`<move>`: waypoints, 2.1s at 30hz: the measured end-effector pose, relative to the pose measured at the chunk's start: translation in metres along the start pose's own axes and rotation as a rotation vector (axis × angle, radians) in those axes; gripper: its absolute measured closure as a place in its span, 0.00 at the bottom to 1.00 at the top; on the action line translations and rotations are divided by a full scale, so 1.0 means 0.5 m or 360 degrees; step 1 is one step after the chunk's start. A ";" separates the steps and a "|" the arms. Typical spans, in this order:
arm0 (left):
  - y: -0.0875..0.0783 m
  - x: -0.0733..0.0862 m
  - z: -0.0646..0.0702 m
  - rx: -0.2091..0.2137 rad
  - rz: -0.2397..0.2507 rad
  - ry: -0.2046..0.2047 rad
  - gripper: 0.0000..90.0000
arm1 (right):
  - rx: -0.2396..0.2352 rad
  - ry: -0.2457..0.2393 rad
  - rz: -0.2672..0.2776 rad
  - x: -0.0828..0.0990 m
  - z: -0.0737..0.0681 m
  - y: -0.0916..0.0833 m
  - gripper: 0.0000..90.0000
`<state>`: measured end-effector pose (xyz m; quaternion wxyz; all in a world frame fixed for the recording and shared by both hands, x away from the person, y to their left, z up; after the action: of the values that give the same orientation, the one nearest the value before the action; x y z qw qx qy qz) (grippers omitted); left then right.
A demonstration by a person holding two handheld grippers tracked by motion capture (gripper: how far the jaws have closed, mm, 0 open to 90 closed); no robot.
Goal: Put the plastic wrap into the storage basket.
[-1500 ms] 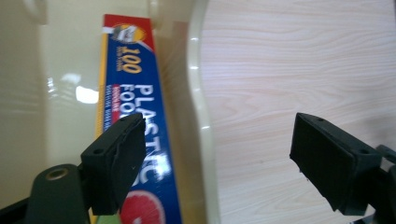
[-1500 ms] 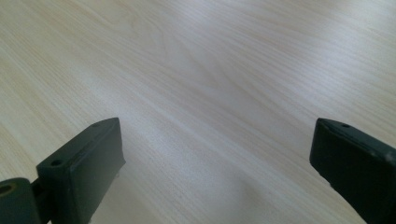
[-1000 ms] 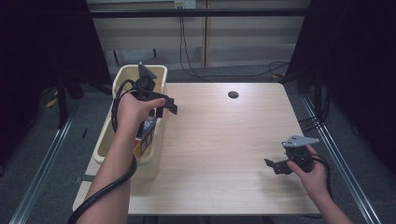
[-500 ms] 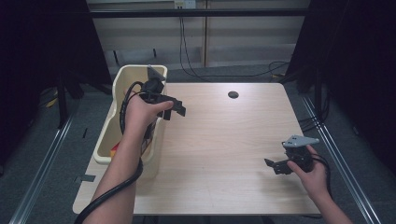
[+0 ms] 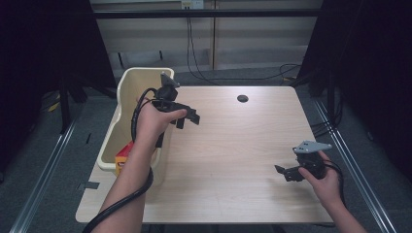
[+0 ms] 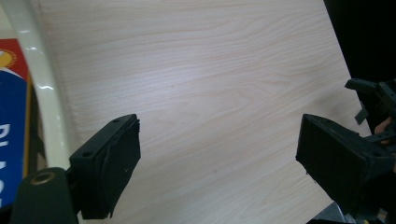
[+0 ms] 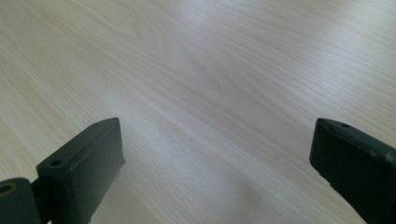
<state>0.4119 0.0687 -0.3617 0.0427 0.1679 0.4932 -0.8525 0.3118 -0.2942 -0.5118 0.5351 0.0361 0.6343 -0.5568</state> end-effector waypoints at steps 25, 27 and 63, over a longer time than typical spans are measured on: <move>0.057 0.036 0.019 0.0049 -0.0039 0.0101 0.14 | -0.0003 -0.0001 -0.0003 0.000 -0.001 0.001 0.03; 0.061 0.040 0.021 0.0055 -0.0049 0.0115 0.14 | -0.0002 -0.0001 -0.0004 0.000 -0.001 0.002 0.03; 0.126 0.079 0.008 0.0122 -0.0098 0.0143 0.13 | -0.0003 -0.0009 -0.0004 0.000 -0.001 0.000 0.03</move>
<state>0.3889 0.0367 -0.4248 -0.0122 0.1921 0.4665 -0.8633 0.3117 -0.2940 -0.5121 0.5362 0.0333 0.6333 -0.5571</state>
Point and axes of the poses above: each handheld gripper's, and its own axes: y roughly forward along the jaws, x roughly out of its underside, z roughly to its right, the point moved 6 cm from there along y, roughly forward along the jaws, and after that the axes turned 10 degrees about -y, right-handed, at the moved point
